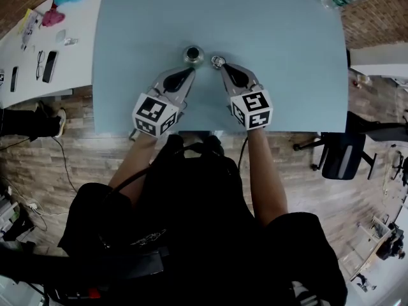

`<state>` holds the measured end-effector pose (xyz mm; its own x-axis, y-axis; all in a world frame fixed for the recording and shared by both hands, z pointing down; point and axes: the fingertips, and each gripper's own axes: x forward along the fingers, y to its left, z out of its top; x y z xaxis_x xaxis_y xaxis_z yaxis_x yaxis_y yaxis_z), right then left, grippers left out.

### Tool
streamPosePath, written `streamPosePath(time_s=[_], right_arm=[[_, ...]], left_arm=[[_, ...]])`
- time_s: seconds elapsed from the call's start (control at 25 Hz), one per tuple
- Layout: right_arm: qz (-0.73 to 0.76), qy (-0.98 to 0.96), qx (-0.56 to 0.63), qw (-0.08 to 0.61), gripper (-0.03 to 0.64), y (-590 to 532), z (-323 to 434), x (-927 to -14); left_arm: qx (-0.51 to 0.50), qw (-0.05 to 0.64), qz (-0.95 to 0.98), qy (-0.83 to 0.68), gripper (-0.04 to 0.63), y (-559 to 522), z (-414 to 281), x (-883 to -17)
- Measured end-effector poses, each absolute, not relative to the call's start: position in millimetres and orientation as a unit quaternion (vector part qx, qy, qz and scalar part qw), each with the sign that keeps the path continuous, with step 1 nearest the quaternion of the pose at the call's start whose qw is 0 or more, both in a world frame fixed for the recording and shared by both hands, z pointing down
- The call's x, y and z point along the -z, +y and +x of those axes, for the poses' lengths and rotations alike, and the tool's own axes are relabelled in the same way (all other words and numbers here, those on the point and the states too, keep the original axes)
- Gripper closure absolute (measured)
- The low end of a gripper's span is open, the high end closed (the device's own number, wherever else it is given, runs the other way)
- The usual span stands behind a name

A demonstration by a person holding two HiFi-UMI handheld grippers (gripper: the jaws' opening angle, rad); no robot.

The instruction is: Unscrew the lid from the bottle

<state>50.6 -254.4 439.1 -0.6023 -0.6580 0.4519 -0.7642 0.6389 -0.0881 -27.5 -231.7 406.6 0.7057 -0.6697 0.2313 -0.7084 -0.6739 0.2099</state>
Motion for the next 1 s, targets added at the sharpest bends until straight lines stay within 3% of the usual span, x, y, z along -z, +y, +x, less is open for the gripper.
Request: streamPosePath(time_s=[1.0], right_arm=[[0.419, -0.892, -0.112, 0.127, 0.615, -241.9, 44.7, -381.0]], left_arm=[[-0.033, 0.096, 0.901, -0.423, 0.596, -237.0, -57.9, -349.5]])
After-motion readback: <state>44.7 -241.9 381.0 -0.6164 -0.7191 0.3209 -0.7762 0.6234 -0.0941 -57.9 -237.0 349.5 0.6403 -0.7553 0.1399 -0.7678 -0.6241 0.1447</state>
